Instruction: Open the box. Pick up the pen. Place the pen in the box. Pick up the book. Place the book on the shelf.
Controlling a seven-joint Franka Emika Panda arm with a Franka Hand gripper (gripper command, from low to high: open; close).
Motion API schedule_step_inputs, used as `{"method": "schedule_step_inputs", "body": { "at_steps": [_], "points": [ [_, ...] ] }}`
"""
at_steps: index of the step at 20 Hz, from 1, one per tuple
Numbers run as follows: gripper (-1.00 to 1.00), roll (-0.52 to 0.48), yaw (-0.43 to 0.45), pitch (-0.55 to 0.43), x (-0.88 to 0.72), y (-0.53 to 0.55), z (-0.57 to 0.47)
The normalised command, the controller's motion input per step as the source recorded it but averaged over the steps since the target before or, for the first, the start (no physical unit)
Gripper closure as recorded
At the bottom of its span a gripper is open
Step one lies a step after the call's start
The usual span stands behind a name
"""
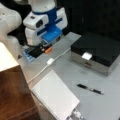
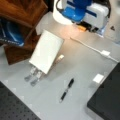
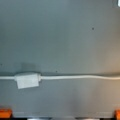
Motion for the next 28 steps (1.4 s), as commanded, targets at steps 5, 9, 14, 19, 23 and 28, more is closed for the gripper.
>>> {"method": "schedule_step_inputs", "body": {
  "at_steps": [5,9,14,19,23,28],
  "points": [
    [-1.00,0.241,0.086,0.030,-0.01,0.10,-0.06],
    [-1.00,0.253,0.048,-0.011,0.03,0.24,-0.12],
    [-1.00,0.167,0.018,-0.047,0.11,0.37,-0.13],
    [-1.00,0.138,-0.019,-0.059,0.15,0.46,-0.16],
    [-1.00,0.243,-0.066,-0.019,0.19,0.43,-0.21],
    [-1.00,0.372,-0.090,-0.081,0.21,0.19,-0.22]
  ]
}}
